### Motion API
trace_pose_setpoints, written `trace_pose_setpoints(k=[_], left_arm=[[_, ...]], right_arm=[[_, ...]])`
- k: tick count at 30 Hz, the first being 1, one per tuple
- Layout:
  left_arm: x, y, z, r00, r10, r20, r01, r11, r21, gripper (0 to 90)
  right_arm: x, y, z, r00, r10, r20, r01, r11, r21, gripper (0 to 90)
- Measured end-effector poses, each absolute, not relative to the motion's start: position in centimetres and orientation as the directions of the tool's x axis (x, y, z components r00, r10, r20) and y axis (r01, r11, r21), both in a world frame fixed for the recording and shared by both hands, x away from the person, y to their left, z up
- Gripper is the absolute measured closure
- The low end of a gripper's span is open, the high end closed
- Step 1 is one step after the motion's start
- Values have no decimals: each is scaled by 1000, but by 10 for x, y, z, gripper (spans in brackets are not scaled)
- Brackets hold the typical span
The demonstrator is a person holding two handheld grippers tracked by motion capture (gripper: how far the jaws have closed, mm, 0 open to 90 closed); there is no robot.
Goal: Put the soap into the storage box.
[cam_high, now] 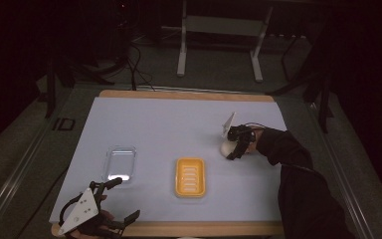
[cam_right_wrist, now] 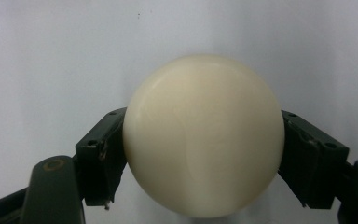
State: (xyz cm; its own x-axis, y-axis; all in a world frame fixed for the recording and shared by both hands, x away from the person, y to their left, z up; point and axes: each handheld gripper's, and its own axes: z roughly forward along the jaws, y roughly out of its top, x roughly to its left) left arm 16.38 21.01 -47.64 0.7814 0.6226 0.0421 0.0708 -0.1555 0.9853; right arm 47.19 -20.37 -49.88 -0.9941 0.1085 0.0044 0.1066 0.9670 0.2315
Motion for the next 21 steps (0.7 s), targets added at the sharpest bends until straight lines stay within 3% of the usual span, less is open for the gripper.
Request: trace_pose_setpoints(k=[6, 11, 21], left_arm=[[165, 209, -477, 785, 619, 43, 71, -159, 985, 0], [166, 209, -477, 786, 617, 40, 72, -156, 985, 1], [167, 207, -476, 793, 608, 41, 68, -155, 986, 1]], right_arm=[[471, -201, -502, -994, 107, -2, 103, 969, 224, 249], [470, -199, -499, -991, 123, 52, 131, 969, 211, 254], [461, -198, -475, -983, 165, 81, 178, 966, 189, 254]])
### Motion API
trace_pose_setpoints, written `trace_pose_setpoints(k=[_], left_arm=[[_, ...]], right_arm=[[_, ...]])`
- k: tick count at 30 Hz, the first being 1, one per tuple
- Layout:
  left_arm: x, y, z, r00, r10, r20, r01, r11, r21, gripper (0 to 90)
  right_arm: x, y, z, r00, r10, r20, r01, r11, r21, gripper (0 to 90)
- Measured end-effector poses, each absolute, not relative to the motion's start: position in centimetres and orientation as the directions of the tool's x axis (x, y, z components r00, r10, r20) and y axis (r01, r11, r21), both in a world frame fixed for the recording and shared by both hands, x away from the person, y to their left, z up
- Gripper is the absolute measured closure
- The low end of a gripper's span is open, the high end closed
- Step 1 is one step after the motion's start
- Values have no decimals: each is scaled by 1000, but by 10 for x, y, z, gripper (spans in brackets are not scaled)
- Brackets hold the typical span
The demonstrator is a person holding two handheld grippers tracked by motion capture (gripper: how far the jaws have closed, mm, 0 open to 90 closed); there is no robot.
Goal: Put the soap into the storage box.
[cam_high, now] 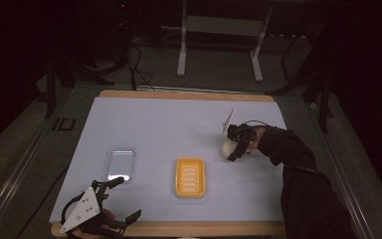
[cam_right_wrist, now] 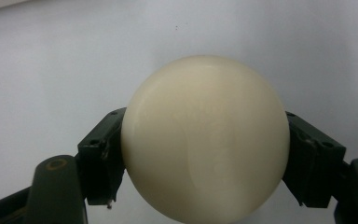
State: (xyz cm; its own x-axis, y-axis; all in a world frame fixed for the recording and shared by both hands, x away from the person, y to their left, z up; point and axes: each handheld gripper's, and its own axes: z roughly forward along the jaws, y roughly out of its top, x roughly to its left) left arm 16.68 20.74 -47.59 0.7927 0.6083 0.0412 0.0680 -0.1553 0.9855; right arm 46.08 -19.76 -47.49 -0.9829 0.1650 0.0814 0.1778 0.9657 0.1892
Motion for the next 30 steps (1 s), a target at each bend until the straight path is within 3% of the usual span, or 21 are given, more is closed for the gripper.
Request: trace_pose_setpoints(k=[15, 30], left_arm=[[171, 204, -475, 802, 595, 43, 63, -157, 986, 0], [175, 200, -476, 810, 585, 41, 63, -157, 986, 0]], right_arm=[[436, -195, -439, -972, 216, 94, 230, 956, 181, 254], [393, -173, -393, -988, 145, 57, 154, 959, 239, 254]])
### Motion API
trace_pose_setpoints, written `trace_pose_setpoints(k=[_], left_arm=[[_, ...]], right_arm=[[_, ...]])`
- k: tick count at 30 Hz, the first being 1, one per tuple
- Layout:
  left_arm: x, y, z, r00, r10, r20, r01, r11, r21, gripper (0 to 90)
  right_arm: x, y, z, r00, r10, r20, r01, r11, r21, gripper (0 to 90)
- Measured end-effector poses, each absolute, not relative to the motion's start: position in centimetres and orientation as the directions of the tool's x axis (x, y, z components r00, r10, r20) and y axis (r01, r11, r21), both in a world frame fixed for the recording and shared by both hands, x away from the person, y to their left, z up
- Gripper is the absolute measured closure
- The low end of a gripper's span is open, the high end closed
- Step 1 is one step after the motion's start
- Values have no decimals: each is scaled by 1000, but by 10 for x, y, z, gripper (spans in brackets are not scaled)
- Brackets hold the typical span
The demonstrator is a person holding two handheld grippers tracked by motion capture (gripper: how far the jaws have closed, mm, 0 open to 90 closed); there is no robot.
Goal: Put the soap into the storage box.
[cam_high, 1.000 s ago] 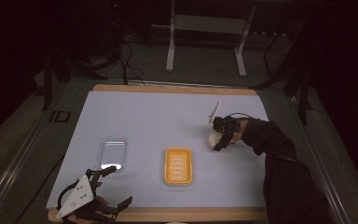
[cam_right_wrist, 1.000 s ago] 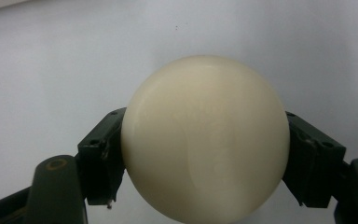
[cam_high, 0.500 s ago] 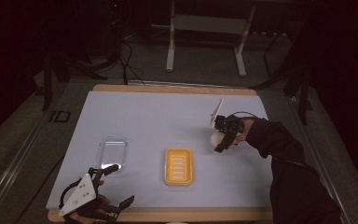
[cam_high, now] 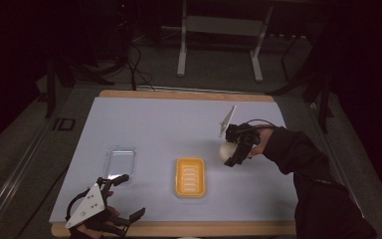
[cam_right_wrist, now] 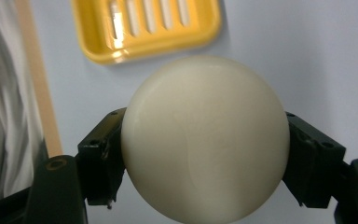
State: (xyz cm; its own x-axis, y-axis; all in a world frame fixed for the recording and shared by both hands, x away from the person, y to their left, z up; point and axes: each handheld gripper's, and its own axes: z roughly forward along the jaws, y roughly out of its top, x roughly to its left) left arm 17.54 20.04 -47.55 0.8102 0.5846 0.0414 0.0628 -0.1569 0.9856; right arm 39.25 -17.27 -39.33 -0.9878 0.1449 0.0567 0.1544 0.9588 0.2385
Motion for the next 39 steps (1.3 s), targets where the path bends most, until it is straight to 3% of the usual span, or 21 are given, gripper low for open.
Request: trace_pose_setpoints(k=[20, 25, 39], left_arm=[[176, 200, -476, 814, 579, 40, 64, -157, 985, 0], [176, 200, -476, 816, 577, 40, 63, -158, 986, 0], [175, 199, -476, 820, 570, 43, 61, -162, 985, 0]], right_arm=[[341, -131, -381, -1000, -26, 16, -18, 922, 387, 254], [336, -126, -399, -997, -74, -28, -79, 898, 433, 254], [338, -115, -447, -993, -109, -33, -112, 880, 462, 254]])
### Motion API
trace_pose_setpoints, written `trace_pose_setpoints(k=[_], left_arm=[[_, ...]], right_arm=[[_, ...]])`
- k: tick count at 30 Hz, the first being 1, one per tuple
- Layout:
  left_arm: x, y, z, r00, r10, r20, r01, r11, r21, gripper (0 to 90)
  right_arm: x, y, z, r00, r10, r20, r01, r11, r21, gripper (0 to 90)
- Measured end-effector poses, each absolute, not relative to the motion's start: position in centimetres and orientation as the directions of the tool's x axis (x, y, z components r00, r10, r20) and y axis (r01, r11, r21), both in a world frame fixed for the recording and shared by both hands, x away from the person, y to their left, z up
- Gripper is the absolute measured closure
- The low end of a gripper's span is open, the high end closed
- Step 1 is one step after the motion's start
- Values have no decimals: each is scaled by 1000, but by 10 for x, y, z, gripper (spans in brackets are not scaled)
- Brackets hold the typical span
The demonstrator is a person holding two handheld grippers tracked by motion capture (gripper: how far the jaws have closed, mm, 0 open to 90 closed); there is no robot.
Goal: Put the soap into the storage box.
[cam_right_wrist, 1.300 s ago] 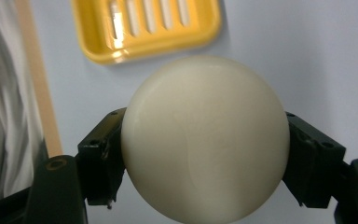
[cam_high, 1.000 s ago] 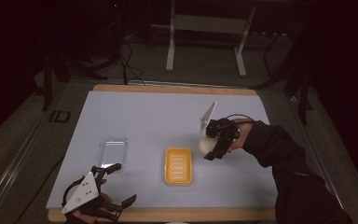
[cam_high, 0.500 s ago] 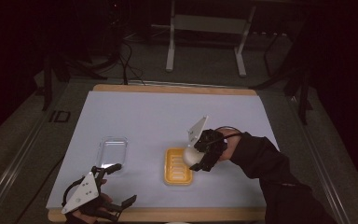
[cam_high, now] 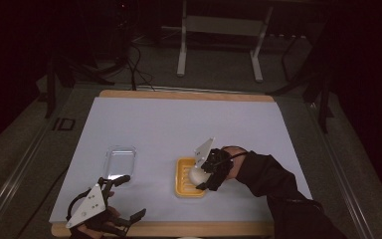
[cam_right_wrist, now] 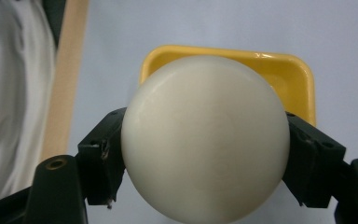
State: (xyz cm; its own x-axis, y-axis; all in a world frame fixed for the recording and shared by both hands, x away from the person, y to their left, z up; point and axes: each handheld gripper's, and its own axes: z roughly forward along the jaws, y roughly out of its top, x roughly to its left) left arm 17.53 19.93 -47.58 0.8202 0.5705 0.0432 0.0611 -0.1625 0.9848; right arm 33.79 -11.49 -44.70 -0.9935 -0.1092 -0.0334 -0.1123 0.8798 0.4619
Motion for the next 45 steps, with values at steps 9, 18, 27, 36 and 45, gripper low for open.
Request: trace_pose_setpoints(k=[9, 18, 27, 36, 45], left_arm=[[176, 199, -476, 824, 565, 43, 62, -164, 985, 0], [175, 199, -476, 832, 553, 42, 63, -169, 984, 1], [176, 199, -477, 837, 545, 41, 66, -174, 982, 0], [176, 198, -477, 838, 544, 37, 70, -175, 982, 0], [176, 198, -477, 839, 543, 35, 72, -174, 982, 1]], right_arm=[[347, -102, -475, -995, -102, -12, -96, 884, 458, 253], [354, -92, -495, -995, -98, -20, -97, 901, 423, 252], [357, -88, -501, -996, -89, 0, -81, 905, 418, 247], [361, -93, -475, -998, -57, 17, -41, 873, 486, 203], [358, -103, -448, -1000, -17, 11, -9, 846, 533, 197]])
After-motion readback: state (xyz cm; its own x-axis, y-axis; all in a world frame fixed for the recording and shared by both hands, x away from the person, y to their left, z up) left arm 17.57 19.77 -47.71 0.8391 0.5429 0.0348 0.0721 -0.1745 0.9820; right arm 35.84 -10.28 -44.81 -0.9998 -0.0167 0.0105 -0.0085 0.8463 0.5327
